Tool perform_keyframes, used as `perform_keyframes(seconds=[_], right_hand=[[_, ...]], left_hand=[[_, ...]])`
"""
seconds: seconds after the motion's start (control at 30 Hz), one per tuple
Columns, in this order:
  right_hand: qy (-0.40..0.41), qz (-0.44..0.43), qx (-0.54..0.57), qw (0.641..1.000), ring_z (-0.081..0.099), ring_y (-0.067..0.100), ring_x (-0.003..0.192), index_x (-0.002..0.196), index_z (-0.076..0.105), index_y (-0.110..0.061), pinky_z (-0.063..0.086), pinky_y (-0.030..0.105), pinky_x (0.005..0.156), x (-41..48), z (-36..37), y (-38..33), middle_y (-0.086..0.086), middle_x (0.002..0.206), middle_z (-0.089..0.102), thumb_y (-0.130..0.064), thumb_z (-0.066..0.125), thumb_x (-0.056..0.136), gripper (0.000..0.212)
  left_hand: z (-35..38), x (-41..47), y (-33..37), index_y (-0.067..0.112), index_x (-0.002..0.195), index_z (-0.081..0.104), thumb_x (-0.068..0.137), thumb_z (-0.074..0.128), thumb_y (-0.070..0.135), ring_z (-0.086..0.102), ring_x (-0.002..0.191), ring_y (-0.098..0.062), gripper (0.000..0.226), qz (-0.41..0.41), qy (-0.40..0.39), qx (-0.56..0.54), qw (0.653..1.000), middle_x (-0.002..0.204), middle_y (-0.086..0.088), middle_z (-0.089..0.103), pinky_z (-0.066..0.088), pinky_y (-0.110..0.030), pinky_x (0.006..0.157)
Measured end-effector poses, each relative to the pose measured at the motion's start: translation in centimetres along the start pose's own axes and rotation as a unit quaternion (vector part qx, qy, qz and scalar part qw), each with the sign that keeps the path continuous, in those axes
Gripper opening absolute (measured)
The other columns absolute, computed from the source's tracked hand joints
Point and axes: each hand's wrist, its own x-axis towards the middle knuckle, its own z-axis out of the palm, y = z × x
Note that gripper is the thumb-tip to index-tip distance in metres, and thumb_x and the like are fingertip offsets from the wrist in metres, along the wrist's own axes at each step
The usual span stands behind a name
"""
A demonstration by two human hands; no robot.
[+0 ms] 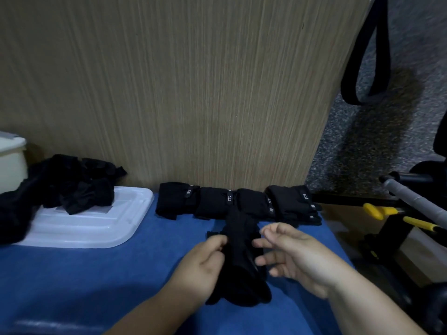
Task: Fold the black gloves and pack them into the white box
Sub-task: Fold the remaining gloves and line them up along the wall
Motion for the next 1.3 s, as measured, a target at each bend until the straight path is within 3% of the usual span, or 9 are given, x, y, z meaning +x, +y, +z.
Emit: perform_keyframes(seconds=[0.13,0.27,0.4,0.5,0.6,0.8,0.93,1.17,1.3], right_hand=[[0.063,-0.021,-0.127,0.99,0.06,0.01,0.059,0.098,0.055,-0.012,0.046,0.021,0.049,0.9,0.1,0.9,0.008,0.09,0.066,-0.009,0.054,0.095,0.005],[0.137,-0.023,-0.302,0.943,0.055,0.007,0.048,0.092,0.053,-0.019,0.042,0.022,0.045,1.5,-0.7,1.7,0.003,0.068,0.062,-0.025,0.059,0.092,0.008],[0.11,0.016,-0.285,0.952,0.049,0.003,0.036,0.104,0.05,-0.022,0.034,0.017,0.038,1.5,0.2,1.7,0.003,0.066,0.061,-0.034,0.057,0.093,0.018],[0.105,0.007,-0.219,0.97,0.052,0.01,0.049,0.111,0.049,-0.026,0.034,0.02,0.04,1.9,0.8,2.0,0.003,0.071,0.065,-0.031,0.063,0.089,0.027],[0.127,-0.029,-0.167,0.977,0.053,0.015,0.061,0.111,0.051,-0.024,0.038,0.02,0.045,2.2,0.9,2.2,0.007,0.081,0.062,-0.021,0.068,0.086,0.031],[0.119,-0.127,-0.106,0.979,0.057,0.017,0.063,0.107,0.058,-0.031,0.048,0.03,0.062,2.2,1.9,1.8,0.001,0.074,0.053,-0.005,0.066,0.086,0.034],[0.124,-0.158,-0.13,0.971,0.054,0.008,0.057,0.096,0.063,-0.028,0.047,0.021,0.054,1.9,2.3,1.8,-0.002,0.084,0.05,-0.003,0.064,0.087,0.026],[0.143,-0.135,-0.251,0.948,0.051,-0.003,0.047,0.098,0.065,-0.027,0.039,0.008,0.051,2.2,1.9,2.9,-0.002,0.085,0.059,-0.007,0.064,0.089,0.022],[0.147,-0.095,-0.407,0.896,0.06,0.004,0.068,0.107,0.058,-0.035,0.04,0.007,0.062,2.4,1.4,3.4,-0.005,0.105,0.055,-0.024,0.062,0.089,0.021]], left_hand=[[-0.8,-0.3,0.8,0.021,0.092,0.066,0.099,0.039,0.037,0.062,0.093,-0.011,0.032,-0.029,0.064,-0.031,0.997,0.091,0.004,0.069,0.048,-0.035,0.089],[-0.8,-0.5,1.1,0.026,0.094,0.066,0.091,0.049,0.052,0.063,0.088,-0.002,0.031,-0.06,0.065,-0.029,0.996,0.089,0.012,0.07,0.048,-0.025,0.081],[-0.6,-0.2,1.2,0.02,0.103,0.065,0.089,0.063,0.031,0.069,0.079,-0.004,0.018,-0.084,0.042,-0.093,0.991,0.084,0.007,0.074,0.05,-0.014,0.069],[-0.7,-0.1,1.4,0.013,0.112,0.062,0.089,0.065,0.011,0.072,0.085,-0.015,0.024,-0.099,0.01,-0.179,0.979,0.093,-0.002,0.075,0.056,-0.025,0.076],[-0.8,-0.3,1.8,0.008,0.113,0.058,0.086,0.064,-0.002,0.072,0.077,-0.016,0.03,-0.106,0.0,-0.236,0.966,0.094,-0.01,0.074,0.053,-0.02,0.061],[-0.9,-0.5,2.0,0.013,0.121,0.047,0.086,0.066,0.021,0.072,0.081,-0.015,0.041,-0.104,0.035,-0.314,0.943,0.09,-0.006,0.075,0.055,-0.026,0.068],[-0.8,-0.3,1.7,0.029,0.129,0.031,0.091,0.062,0.014,0.064,0.06,0.001,0.051,-0.069,0.075,-0.215,0.971,0.078,0.004,0.071,0.044,-0.011,0.052],[-0.5,-0.3,0.1,0.043,0.113,0.053,0.09,0.061,0.019,0.054,0.074,-0.003,0.035,0.007,0.074,0.07,0.995,0.111,0.014,0.05,0.046,-0.015,0.077],[-0.3,-0.4,-0.7,0.034,0.127,0.054,0.093,0.058,0.027,0.045,0.095,-0.002,0.035,0.03,0.055,0.186,0.981,0.118,0.016,0.035,0.036,-0.011,0.091]])
